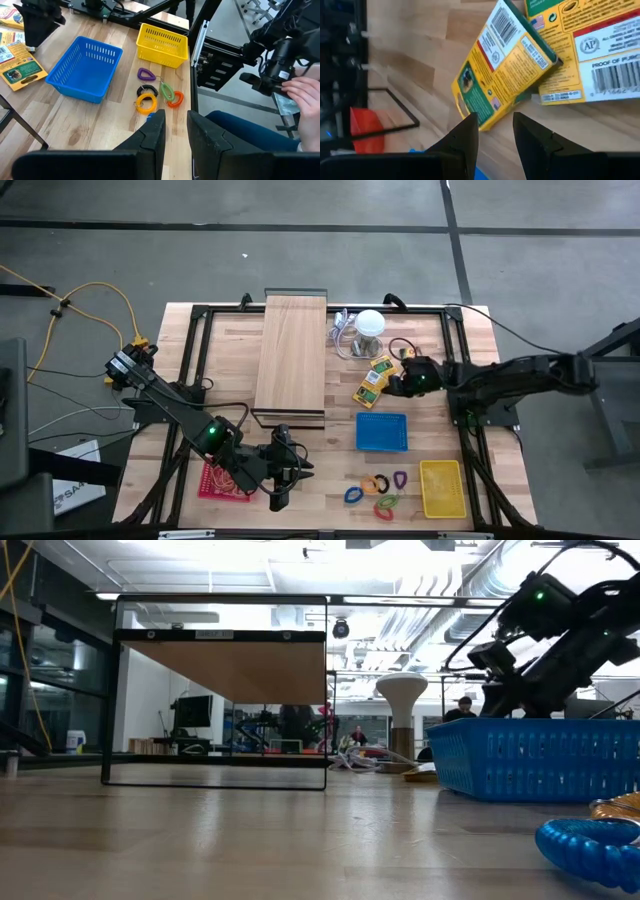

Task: Pick & Place Office Desk Supplies
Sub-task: Put the bottom yellow crayon box into the blue bin

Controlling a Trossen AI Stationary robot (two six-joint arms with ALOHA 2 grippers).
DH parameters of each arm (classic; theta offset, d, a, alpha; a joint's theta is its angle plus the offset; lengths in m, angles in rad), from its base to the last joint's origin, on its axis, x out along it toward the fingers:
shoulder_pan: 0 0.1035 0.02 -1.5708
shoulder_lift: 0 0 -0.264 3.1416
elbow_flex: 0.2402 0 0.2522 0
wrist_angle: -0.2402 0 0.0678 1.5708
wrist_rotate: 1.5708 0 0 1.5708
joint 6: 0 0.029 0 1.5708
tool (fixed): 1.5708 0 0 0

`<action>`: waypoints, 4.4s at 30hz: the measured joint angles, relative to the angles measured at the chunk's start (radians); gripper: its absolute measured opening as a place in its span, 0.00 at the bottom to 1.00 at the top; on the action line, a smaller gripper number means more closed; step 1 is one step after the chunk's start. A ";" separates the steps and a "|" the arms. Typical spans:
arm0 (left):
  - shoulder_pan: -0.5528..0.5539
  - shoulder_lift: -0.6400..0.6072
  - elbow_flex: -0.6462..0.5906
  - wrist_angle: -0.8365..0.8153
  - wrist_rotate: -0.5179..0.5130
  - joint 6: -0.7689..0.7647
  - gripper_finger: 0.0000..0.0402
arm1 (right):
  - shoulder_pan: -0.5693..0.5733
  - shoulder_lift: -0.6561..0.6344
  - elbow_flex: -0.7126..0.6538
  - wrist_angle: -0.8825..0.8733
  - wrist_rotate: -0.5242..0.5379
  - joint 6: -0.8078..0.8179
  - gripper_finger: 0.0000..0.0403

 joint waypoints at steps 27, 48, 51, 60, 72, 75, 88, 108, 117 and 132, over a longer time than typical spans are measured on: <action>0.000 0.000 0.000 0.000 0.000 0.000 0.19 | 0.222 0.303 0.074 0.092 0.313 0.370 0.28; 0.000 0.000 0.000 0.000 0.000 0.000 0.19 | 0.248 0.322 0.071 0.153 0.422 0.371 0.28; 0.000 0.000 0.000 0.000 0.000 0.000 0.19 | 0.248 0.352 0.071 0.165 0.436 0.386 0.28; 0.000 0.000 0.000 0.000 0.000 0.000 0.19 | 0.240 0.489 0.076 0.393 0.470 0.386 0.26; 0.000 0.000 0.000 0.000 0.000 0.000 0.19 | 0.249 0.506 0.074 0.421 0.517 0.362 0.01; 0.000 0.000 0.000 0.000 0.000 0.000 0.19 | 0.249 0.507 0.072 0.435 0.516 0.341 0.01; 0.000 0.000 0.000 0.000 0.000 0.000 0.19 | 0.248 0.508 0.069 0.523 0.489 0.163 0.00; 0.000 0.000 0.000 0.000 0.000 0.000 0.19 | 0.248 0.434 0.068 0.649 0.267 -0.595 0.00; 0.000 0.000 0.000 0.000 0.000 0.000 0.19 | 0.248 0.432 0.069 0.671 0.250 -0.639 0.00; 0.000 0.000 0.000 0.000 0.000 0.000 0.19 | 0.298 0.431 0.103 0.774 0.204 -0.793 0.00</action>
